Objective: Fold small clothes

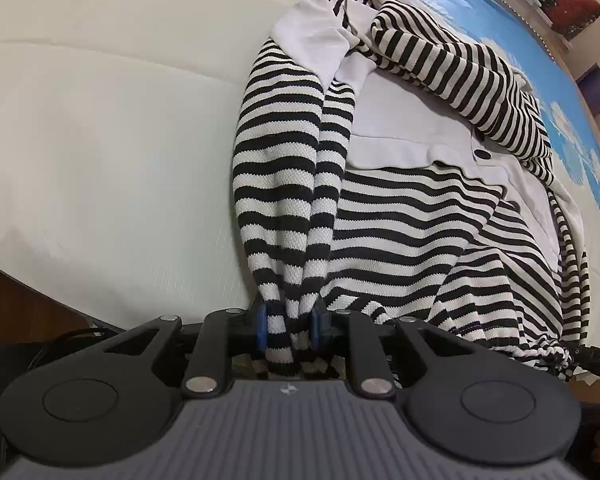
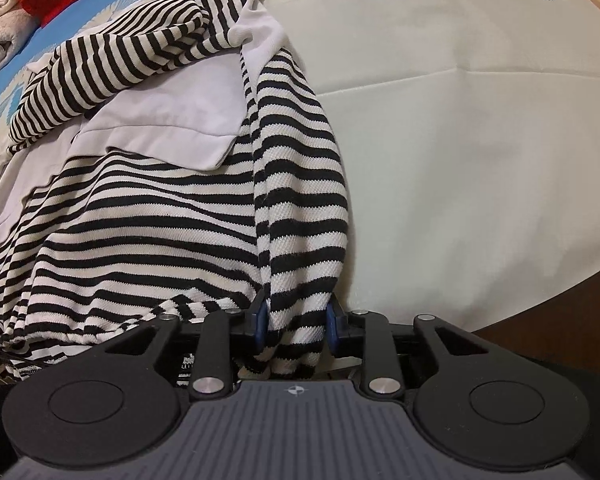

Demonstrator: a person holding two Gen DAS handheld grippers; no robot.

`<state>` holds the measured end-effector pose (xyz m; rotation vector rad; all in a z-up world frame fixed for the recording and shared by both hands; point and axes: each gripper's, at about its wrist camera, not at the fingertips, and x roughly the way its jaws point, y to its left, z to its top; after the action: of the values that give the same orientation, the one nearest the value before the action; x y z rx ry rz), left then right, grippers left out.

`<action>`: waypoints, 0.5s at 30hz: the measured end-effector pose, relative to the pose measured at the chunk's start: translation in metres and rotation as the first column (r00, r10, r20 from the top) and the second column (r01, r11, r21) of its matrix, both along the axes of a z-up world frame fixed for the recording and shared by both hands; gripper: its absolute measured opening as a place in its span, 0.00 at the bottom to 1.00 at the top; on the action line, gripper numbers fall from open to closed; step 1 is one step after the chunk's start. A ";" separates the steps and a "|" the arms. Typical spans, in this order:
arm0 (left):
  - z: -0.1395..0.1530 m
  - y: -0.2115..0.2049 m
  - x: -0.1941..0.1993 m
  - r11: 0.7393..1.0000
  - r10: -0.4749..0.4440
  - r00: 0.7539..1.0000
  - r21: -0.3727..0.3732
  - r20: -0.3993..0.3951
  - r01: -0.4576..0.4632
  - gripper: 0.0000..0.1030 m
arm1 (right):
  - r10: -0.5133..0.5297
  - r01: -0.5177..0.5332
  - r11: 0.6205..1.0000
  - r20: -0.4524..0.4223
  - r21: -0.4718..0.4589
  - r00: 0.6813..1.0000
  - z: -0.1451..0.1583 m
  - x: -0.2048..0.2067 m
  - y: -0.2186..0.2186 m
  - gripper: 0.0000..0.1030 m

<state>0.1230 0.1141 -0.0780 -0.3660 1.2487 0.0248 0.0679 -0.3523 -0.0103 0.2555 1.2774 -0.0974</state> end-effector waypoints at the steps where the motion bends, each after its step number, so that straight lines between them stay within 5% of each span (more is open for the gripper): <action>1: 0.000 0.000 0.000 1.000 -0.004 1.000 0.002 0.001 0.004 0.20 | -0.001 0.001 1.000 0.000 0.000 1.000 0.000 0.000 0.001 0.28; 9: 0.007 -0.006 -0.001 0.999 -0.026 0.999 0.027 0.044 0.025 0.09 | -0.029 0.027 0.999 0.072 0.033 0.997 0.012 -0.003 -0.004 0.14; 15: 0.051 -0.014 0.004 0.994 -0.100 0.982 0.064 0.161 0.091 0.08 | -0.094 0.066 0.989 0.219 0.132 0.971 0.058 -0.004 -0.019 0.12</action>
<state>0.1274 0.1001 -0.0267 -0.2537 1.0989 -0.0518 0.0638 -0.3711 0.0482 0.4139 1.0489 -0.0559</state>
